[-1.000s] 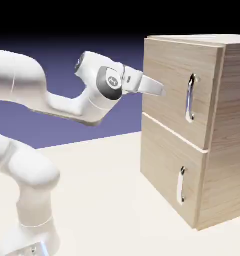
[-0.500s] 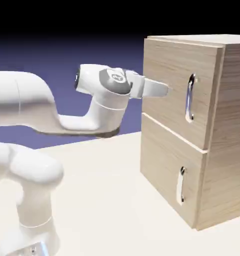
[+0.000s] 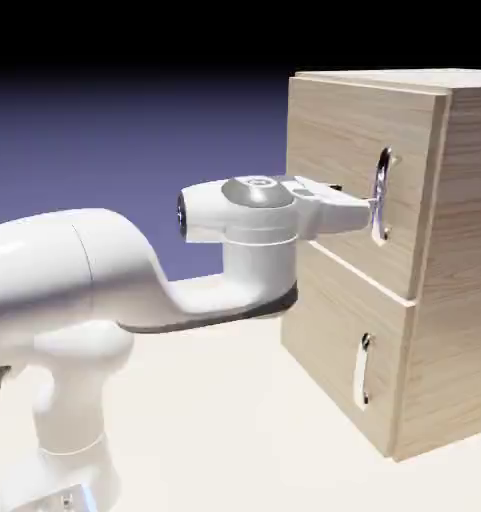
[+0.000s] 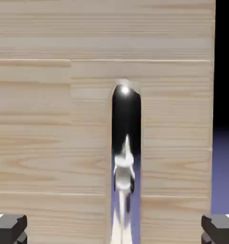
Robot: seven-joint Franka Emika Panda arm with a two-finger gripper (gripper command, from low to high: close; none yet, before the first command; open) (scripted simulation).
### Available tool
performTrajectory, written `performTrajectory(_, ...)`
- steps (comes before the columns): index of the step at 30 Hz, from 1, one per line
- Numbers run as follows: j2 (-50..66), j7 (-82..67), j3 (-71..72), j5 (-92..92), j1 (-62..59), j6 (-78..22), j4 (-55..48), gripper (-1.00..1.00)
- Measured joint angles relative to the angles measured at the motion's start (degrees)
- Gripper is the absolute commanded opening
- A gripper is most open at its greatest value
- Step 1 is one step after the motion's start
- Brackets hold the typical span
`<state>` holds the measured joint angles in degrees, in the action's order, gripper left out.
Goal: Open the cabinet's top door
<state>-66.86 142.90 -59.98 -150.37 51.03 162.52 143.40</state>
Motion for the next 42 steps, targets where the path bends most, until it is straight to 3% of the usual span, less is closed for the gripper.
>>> performTrajectory(5, 2.22, 0.62, -3.95, -1.96, 8.30, -2.15, -5.73, 0.00)
performTrajectory(6, 2.72, 0.76, -4.83, -2.39, 10.13, -2.63, -7.00, -1.00)
performTrajectory(8, 2.72, 0.76, -4.83, -2.39, 10.14, -2.63, -7.00, -1.00)
performTrajectory(25, -7.21, -1.41, 27.76, 24.77, -19.02, -27.21, 23.25, -1.00)
performTrajectory(42, -14.13, -4.13, 63.05, 61.95, -18.88, -50.17, 31.06, -1.00)
